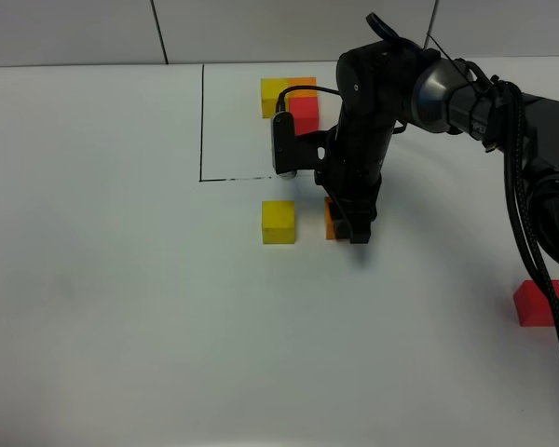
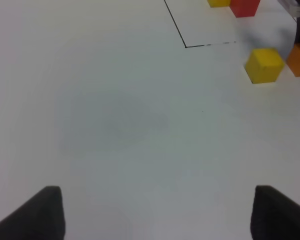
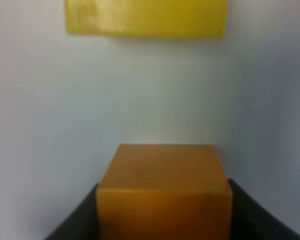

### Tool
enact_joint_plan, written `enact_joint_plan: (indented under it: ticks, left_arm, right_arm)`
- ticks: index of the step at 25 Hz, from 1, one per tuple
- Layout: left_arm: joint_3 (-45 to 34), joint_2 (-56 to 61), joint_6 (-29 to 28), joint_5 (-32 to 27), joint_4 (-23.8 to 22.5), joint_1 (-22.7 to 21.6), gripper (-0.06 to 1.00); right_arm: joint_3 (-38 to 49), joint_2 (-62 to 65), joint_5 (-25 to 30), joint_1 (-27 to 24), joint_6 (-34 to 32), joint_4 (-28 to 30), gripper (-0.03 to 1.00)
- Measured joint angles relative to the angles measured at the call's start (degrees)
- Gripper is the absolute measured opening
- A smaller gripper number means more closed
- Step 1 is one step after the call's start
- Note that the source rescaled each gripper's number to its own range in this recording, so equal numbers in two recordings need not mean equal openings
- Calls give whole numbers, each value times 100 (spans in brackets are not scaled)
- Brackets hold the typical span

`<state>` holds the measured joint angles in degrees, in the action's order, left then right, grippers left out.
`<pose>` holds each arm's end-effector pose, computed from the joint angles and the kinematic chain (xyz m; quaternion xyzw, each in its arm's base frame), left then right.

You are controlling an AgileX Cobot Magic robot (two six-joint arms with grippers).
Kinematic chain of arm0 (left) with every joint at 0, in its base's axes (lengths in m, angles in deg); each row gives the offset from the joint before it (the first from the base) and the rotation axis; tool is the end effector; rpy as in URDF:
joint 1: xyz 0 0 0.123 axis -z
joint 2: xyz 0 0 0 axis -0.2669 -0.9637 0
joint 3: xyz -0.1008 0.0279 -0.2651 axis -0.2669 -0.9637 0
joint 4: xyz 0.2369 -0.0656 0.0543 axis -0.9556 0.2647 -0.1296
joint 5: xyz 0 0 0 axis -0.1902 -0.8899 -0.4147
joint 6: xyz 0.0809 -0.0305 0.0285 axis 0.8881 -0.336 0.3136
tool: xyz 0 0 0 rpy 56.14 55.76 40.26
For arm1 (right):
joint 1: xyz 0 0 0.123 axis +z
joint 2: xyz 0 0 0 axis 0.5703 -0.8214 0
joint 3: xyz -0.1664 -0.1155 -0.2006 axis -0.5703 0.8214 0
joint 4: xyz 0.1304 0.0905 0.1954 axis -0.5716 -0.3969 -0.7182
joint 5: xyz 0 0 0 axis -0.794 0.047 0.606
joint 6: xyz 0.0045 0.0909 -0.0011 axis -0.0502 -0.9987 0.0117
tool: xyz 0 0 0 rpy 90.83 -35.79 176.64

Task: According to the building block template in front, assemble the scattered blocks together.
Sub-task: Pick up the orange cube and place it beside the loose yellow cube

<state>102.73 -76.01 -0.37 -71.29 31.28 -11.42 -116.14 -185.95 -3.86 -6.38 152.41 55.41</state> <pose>-0.0059 -0.0085 0.2811 0.0552 0.8409 -0.0612 0.5348 0.4081 0.2288 0.1296 -0.7062 0.7057 0.0262 0.0503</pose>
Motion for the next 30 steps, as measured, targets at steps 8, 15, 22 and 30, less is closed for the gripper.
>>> enact_joint_plan:
  ticks: [8, 15, 22, 30]
  left_arm:
    - [0, 0, 0, 0, 0, 0, 73]
    - [0, 0, 0, 0, 0, 0, 73]
    - [0, 0, 0, 0, 0, 0, 73]
    - [0, 0, 0, 0, 0, 0, 73]
  right_arm:
    - [-30, -47, -87, 98, -369, -49, 2]
    - [-66, -94, -88, 163, -456, -69, 2]
    - [-77, -113, -221, 325, -462, -80, 2]
    - [-106, -153, -339, 443, -493, -80, 2]
